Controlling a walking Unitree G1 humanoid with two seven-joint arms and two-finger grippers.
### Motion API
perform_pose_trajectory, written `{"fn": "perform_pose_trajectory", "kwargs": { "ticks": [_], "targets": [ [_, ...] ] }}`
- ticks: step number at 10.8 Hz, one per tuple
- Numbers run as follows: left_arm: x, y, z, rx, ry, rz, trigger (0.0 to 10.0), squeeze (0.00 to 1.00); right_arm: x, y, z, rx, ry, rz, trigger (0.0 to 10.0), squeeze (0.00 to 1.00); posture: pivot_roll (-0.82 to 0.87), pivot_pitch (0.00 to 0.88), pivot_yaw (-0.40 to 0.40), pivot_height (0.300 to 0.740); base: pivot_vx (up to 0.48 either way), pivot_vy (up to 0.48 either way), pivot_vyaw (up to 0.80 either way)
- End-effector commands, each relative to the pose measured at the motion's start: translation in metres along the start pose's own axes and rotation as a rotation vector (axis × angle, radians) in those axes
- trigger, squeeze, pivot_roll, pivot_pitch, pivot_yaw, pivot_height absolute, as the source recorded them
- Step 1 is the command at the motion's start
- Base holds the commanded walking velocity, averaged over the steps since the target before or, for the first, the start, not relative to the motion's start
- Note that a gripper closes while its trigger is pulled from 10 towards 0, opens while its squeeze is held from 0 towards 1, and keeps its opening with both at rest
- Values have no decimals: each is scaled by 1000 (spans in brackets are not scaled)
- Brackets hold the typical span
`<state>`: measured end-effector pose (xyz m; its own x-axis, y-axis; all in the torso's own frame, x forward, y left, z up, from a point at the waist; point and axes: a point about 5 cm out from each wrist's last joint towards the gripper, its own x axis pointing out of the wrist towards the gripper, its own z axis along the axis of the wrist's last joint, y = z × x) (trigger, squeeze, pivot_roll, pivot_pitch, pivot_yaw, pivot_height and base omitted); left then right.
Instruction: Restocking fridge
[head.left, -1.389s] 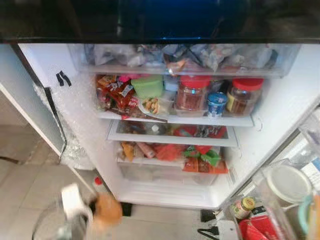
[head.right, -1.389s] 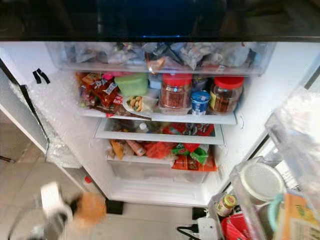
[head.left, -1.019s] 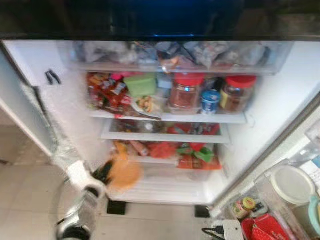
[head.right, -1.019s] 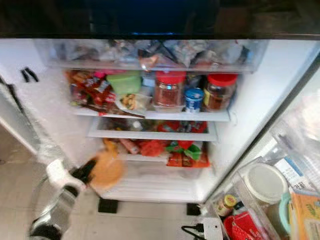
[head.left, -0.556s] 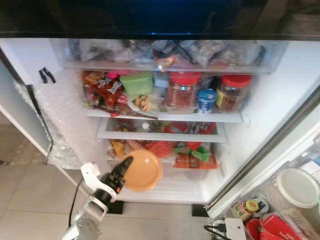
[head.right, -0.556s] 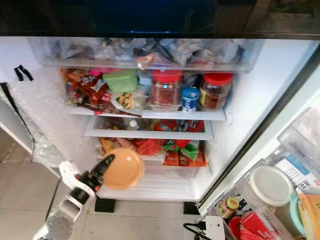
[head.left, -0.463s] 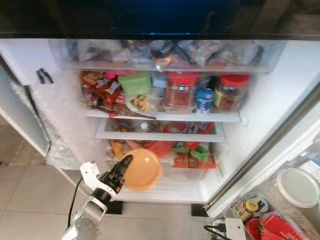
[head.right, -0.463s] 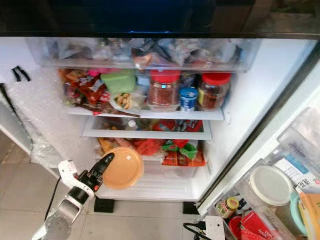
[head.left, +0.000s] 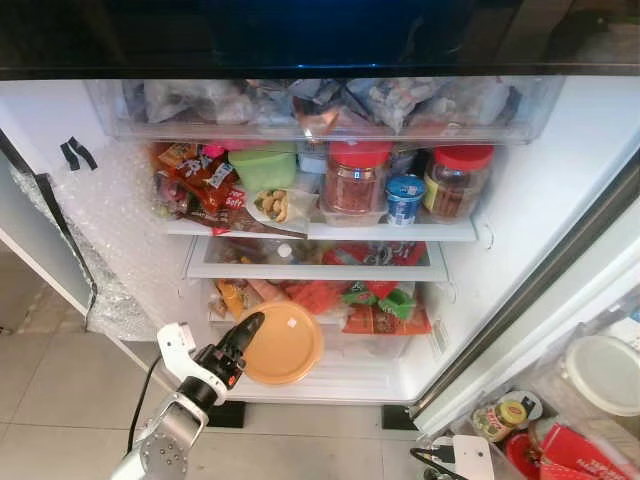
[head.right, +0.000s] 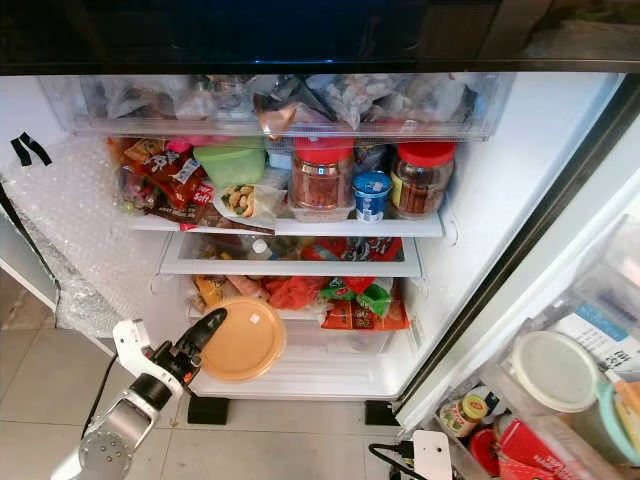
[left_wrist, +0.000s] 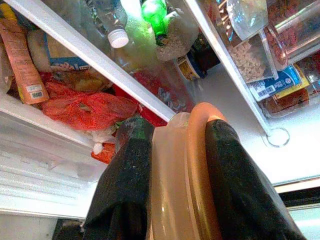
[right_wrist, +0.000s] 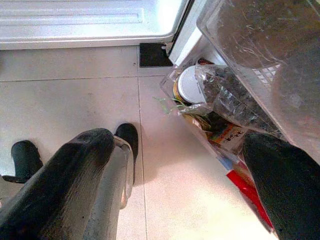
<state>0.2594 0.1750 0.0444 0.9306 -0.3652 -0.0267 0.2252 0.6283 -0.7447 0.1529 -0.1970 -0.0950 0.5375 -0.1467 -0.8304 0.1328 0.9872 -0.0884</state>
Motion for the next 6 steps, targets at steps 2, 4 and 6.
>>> {"fn": "perform_pose_trajectory", "kwargs": {
  "ticks": [2, 4, 6],
  "targets": [
    [-1, 0, 2, 21, 14, 6, 10000, 0, -2, -3, -7, 23, 15, -10, 10000, 0, -47, 104, 1, 740, 0, 0, 0],
    [-1, 1, 2, 35, 28, 6, 10000, 0, -1, -3, -7, 13, 17, -11, 10000, 0, -44, 105, 1, 740, 120, 0, 0],
    [0, 1, 3, 51, 32, 10, 10000, 0, -2, -5, -8, 15, 21, -19, 10000, 0, -43, 104, 2, 740, 262, 0, 0]
  ]
}}
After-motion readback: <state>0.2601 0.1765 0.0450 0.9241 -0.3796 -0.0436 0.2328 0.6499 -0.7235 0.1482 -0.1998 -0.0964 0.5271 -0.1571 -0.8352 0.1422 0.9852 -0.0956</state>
